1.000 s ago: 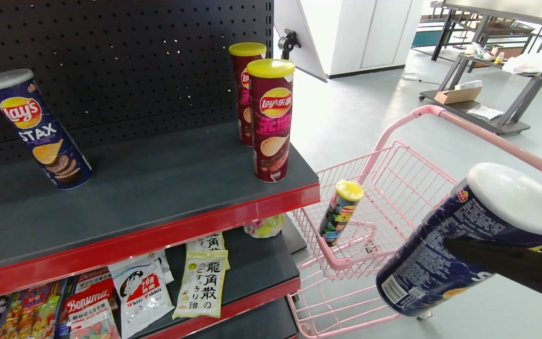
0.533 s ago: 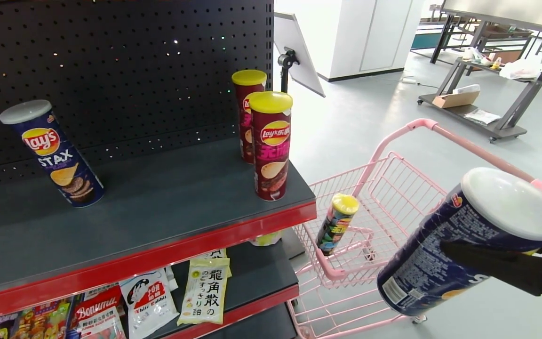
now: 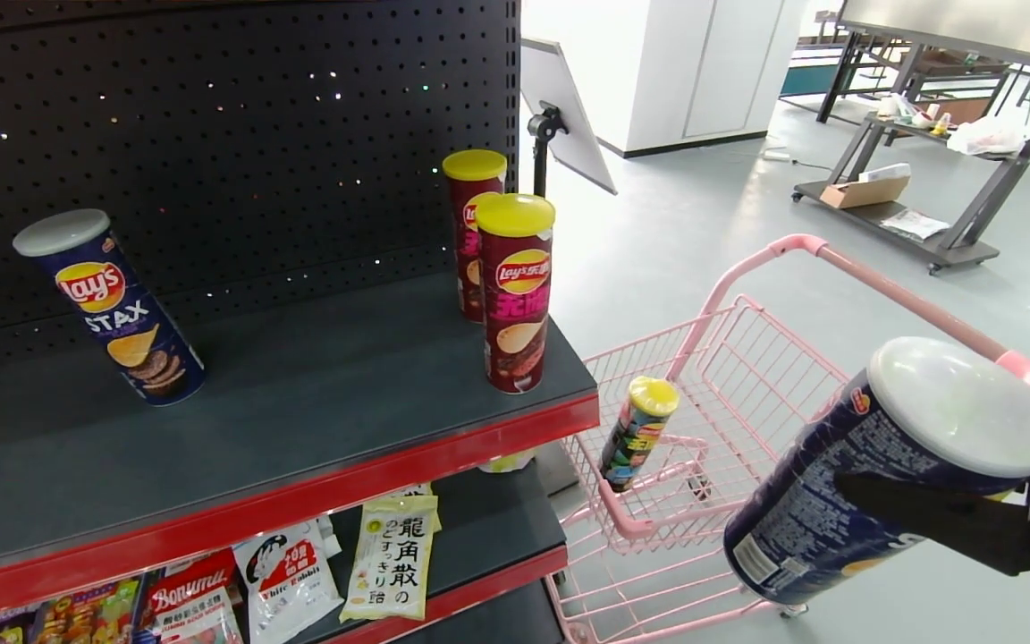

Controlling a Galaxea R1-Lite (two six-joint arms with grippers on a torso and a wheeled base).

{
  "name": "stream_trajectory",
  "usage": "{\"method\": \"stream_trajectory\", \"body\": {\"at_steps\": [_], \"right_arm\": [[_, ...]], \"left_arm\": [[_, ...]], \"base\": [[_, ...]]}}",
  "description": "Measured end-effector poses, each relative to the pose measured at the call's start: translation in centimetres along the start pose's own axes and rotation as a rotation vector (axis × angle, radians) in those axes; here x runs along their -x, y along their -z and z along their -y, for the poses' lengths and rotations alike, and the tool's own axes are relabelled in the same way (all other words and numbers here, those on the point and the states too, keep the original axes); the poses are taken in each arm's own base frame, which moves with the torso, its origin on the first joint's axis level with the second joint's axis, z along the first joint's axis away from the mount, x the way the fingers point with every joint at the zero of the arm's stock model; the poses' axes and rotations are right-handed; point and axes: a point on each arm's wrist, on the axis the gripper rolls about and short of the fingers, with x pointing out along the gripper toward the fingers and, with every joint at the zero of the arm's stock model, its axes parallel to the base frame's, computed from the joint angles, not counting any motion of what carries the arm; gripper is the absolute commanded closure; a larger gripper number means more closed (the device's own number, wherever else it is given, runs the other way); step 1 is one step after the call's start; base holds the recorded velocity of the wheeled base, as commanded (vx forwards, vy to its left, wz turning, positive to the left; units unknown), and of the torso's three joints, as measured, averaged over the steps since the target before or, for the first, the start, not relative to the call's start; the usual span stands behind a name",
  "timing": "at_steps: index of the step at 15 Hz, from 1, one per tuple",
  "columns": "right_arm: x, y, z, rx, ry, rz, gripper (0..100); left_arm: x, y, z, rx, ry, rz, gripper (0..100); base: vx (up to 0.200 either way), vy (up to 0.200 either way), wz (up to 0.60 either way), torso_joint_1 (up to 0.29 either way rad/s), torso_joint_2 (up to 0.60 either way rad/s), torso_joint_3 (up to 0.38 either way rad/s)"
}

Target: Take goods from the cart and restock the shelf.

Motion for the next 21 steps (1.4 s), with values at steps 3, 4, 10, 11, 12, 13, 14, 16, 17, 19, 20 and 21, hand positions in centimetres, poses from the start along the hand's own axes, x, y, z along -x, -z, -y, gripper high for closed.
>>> {"method": "stream_trajectory", "body": {"at_steps": [3, 4, 10, 11, 12, 13, 14, 16, 17, 19, 20, 21], "right_arm": [[0.03, 0.37, -0.07, 0.001, -0.001, -0.006, 100], [0.04, 0.54, -0.1, 0.001, -0.002, -0.012, 100], [0.12, 0.61, -0.13, 0.002, -0.002, -0.012, 100], [0.1, 0.63, -0.15, 0.002, -0.004, -0.013, 100], [0.1, 0.62, -0.14, 0.002, -0.004, -0.012, 100], [0.09, 0.6, -0.14, 0.001, -0.006, -0.01, 100], [0.08, 0.61, -0.14, 0.001, -0.005, -0.011, 100], [0.08, 0.63, -0.13, 0.001, -0.004, -0.013, 100], [0.04, 0.67, -0.13, 0.002, -0.003, -0.015, 100], [-0.01, 0.78, -0.03, 0.008, 0.014, -0.021, 100], [-0.03, 0.8, 0.0, 0.007, 0.017, -0.021, 100], [-0.09, 0.7, 0.04, 0.006, 0.019, -0.009, 100]], "left_arm": [[0.0, 0.0, 0.0, 0.0, 0.0, 0.0, 0], [0.0, 0.0, 0.0, -0.001, 0.0, 0.0, 0], [0.0, 0.0, 0.0, 0.0, 0.0, 0.0, 0], [0.0, -0.01, 0.0, -0.001, 0.0, 0.001, 0], [0.0, 0.0, 0.0, -0.001, 0.0, 0.0, 0], [0.0, 0.0, -0.01, 0.0, 0.001, 0.0, 0], [0.0, -0.01, 0.0, -0.001, 0.0, 0.001, 0], [0.0, 0.0, 0.0, 0.0, 0.0, 0.0, 0], [0.0, 0.0, 0.0, 0.0, -0.001, 0.0, 0], [0.0, 0.0, 0.0, 0.0, 0.0, 0.0, 0], [0.0, 0.0, 0.0, 0.0, 0.0, 0.0, 0], [0.0, 0.0, 0.0, 0.0, -0.001, 0.0, 0]], "base": [[-0.2, 0.0, 0.0, 0.012, 0.0, 0.002], [-0.2, 0.0, 0.0, 0.022, 0.0, -0.002], [-0.033, 0.0, 0.4, -0.002, 0.0, 0.001], [0.0, 0.0, 0.6, 0.002, 0.01, 0.002], [0.0, 0.0, 0.6, -0.002, 0.0, 0.007], [0.0, 0.0, 0.6, 0.002, 0.0, -0.002], [0.0, 0.0, 0.6, 0.002, 0.0, 0.002], [0.0, 0.0, 0.3, 0.001, 0.0, 0.004], [0.0, 0.0, 0.0, 0.0, 0.0, 0.0], [0.0, 0.1, 0.0, 0.004, 0.0, 0.001], [0.0, 0.2, 0.0, 0.002, 0.01, 0.002], [0.0, 0.2, 0.0, -0.002, 0.0, -0.002]]}}
